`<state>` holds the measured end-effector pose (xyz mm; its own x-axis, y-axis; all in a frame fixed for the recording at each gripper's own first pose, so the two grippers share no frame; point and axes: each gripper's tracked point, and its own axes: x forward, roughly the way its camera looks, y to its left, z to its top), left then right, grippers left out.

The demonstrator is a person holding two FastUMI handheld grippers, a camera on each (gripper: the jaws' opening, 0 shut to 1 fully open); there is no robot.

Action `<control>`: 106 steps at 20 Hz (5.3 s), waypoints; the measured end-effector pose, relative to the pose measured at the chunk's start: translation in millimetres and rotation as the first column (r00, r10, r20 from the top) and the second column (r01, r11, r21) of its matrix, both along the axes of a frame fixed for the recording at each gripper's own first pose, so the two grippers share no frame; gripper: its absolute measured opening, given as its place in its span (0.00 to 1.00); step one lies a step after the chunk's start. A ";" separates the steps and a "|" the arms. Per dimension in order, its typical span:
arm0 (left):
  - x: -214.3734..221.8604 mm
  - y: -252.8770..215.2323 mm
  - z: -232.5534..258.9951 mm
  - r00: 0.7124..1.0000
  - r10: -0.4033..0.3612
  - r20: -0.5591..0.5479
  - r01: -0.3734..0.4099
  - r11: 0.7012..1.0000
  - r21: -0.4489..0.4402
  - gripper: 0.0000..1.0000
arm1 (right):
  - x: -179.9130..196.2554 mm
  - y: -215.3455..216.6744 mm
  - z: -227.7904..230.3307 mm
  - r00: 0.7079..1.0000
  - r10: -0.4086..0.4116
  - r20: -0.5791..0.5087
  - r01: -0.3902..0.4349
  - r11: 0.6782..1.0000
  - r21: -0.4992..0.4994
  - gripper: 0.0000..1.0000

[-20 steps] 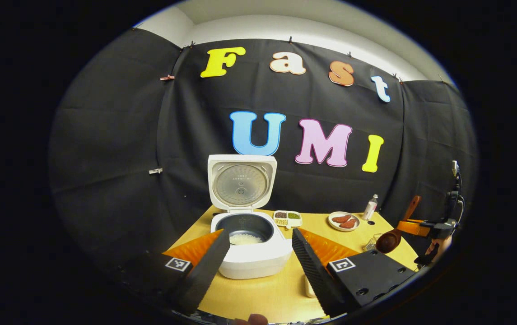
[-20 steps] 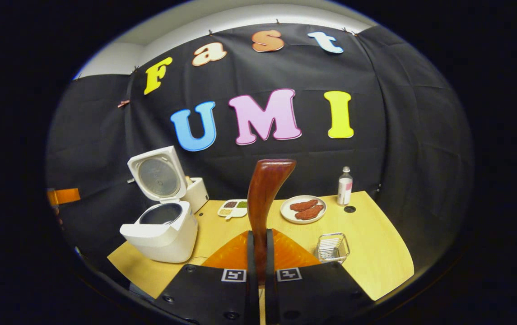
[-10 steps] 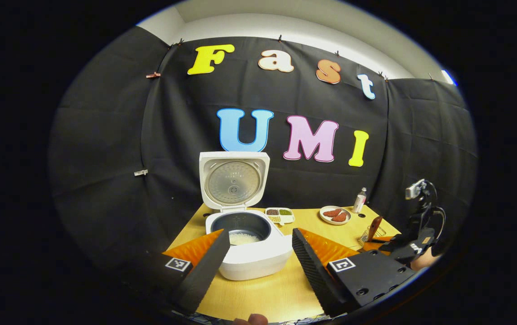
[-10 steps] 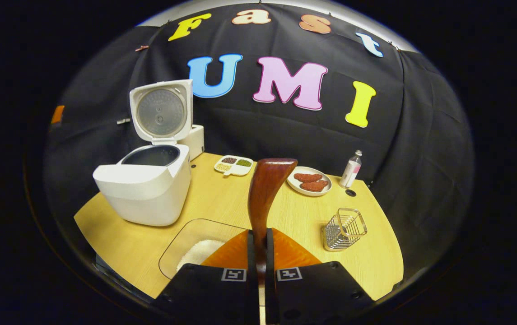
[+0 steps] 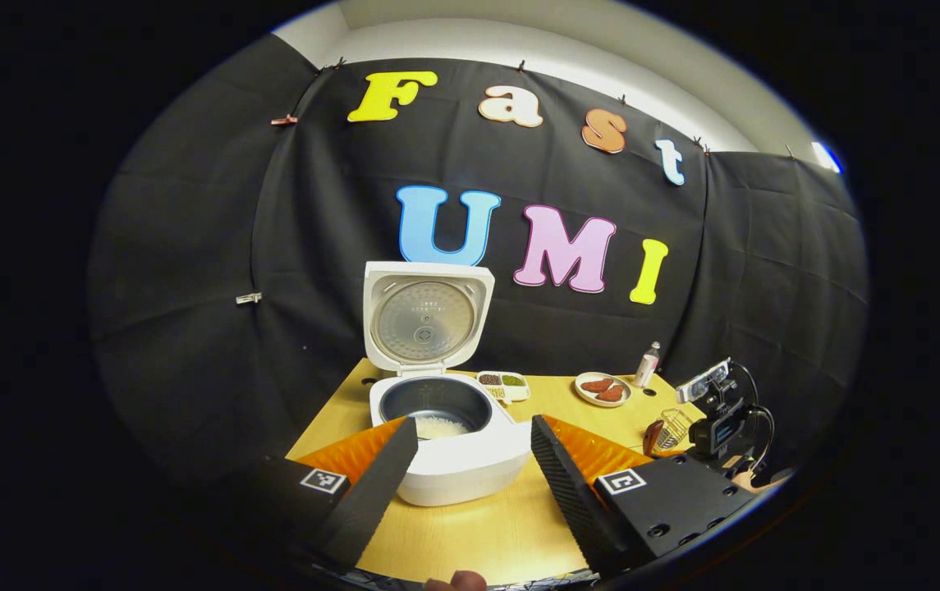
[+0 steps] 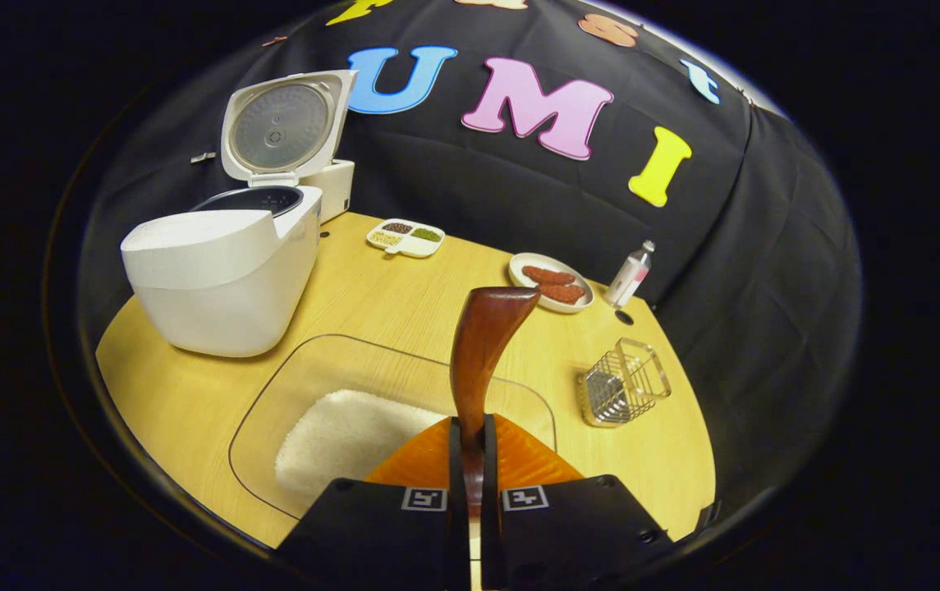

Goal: Close the left gripper, press the button to open the rice cooker; take a wooden spoon from the chopstick holder with the right hand, scoop a spoonful of rice and pour it into the rice cooker, then put the wooden spoon back into the chopstick holder.

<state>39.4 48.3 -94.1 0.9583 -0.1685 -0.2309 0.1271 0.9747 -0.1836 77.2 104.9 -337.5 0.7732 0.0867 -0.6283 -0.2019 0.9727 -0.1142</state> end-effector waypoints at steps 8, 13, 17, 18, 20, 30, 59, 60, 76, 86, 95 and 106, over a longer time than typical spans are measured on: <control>-5.4 7.8 1.2 1.000 0.000 0.004 0.000 1.000 -0.007 0.96 | 3.4 36.3 -4.4 0.983 -0.152 -0.099 0.177 0.924 0.338 0.10; -11.4 12.9 0.4 1.000 0.017 0.006 -0.017 1.000 -0.009 0.96 | 4.4 21.6 -5.9 0.949 -0.253 -0.186 0.313 0.802 0.509 0.10; -12.0 16.6 0.6 1.000 0.028 0.000 -0.028 1.000 -0.012 0.96 | 4.2 7.3 -2.0 0.919 -0.310 -0.242 0.392 0.660 0.641 0.10; -12.1 17.0 -0.7 1.000 0.029 -0.001 -0.029 1.000 -0.010 0.96 | 4.7 2.3 2.0 0.917 -0.319 -0.239 0.395 0.640 0.660 0.10; -10.8 16.3 -2.2 1.000 0.029 -0.005 -0.029 1.000 -0.003 0.96 | 5.6 -4.6 8.9 0.918 -0.320 -0.234 0.389 0.611 0.690 0.10; -7.2 8.2 0.7 1.000 0.025 -0.005 -0.026 0.999 -0.021 0.96 | 13.0 -21.5 57.0 0.947 -0.247 -0.204 0.295 0.422 0.857 0.09; 12.4 13.2 -10.1 0.998 0.048 -0.031 -0.050 0.998 -0.049 0.96 | 118.8 126.8 260.2 0.979 -0.166 -0.121 0.145 0.142 0.979 0.09; 12.8 15.3 -13.6 0.998 0.050 -0.035 -0.051 0.998 -0.047 0.96 | 123.8 138.4 261.3 0.980 -0.160 -0.116 0.140 0.149 0.979 0.09; 15.0 47.8 -37.7 0.995 0.067 -0.076 -0.072 0.995 -0.071 0.94 | 170.1 252.1 261.4 0.989 -0.061 0.134 -0.077 0.560 0.825 0.10; 19.5 52.2 -46.4 0.994 0.070 -0.087 -0.078 0.993 -0.092 0.94 | 179.3 273.4 239.6 0.976 0.018 0.218 -0.163 0.724 0.670 0.09; 17.5 56.1 -52.4 0.992 0.071 -0.108 -0.082 0.991 -0.101 0.94 | 176.4 289.3 247.8 0.927 0.155 0.341 -0.314 0.817 0.483 0.09; 21.2 52.0 -53.4 0.992 0.065 -0.111 -0.078 0.990 -0.119 0.94 | 149.3 325.4 279.5 0.752 0.429 0.500 -0.558 0.819 0.136 0.10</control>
<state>60.6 100.3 -147.5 0.9399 -0.1338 -0.3143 0.0310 0.9497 -0.3115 226.5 430.3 -58.0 0.7539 0.6423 -0.1386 -0.6541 0.7534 -0.0665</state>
